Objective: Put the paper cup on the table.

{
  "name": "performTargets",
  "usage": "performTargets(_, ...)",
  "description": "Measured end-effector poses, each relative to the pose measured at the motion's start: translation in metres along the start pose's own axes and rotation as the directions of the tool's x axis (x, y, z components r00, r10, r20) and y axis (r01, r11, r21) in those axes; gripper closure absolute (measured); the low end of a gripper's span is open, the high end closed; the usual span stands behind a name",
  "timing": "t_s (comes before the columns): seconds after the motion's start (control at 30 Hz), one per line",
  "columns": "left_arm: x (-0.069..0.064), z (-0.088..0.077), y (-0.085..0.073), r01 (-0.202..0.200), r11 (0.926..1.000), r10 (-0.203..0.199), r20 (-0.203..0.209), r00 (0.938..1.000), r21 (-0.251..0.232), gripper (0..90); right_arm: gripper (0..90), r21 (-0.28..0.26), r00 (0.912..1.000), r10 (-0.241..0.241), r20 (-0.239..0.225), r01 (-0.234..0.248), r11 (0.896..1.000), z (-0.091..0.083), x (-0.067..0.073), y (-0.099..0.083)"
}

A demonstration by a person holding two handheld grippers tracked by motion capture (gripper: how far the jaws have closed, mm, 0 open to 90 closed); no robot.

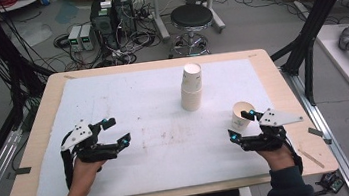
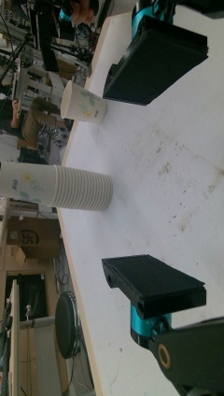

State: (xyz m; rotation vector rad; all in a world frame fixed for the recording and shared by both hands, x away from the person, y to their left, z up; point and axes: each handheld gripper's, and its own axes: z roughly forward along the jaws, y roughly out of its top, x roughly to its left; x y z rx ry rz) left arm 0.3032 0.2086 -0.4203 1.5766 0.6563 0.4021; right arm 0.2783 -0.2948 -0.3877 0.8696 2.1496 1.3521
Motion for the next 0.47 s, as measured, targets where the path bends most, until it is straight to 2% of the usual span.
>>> performTargets(0.47,0.0011,0.0032,-0.0007,0.006,1.0000,-0.006,0.000,1.0000,0.004,16.4,20.3,-0.002,0.9998,-0.010,0.017,0.010,1.000,-0.0043,-0.0018,-0.0009)
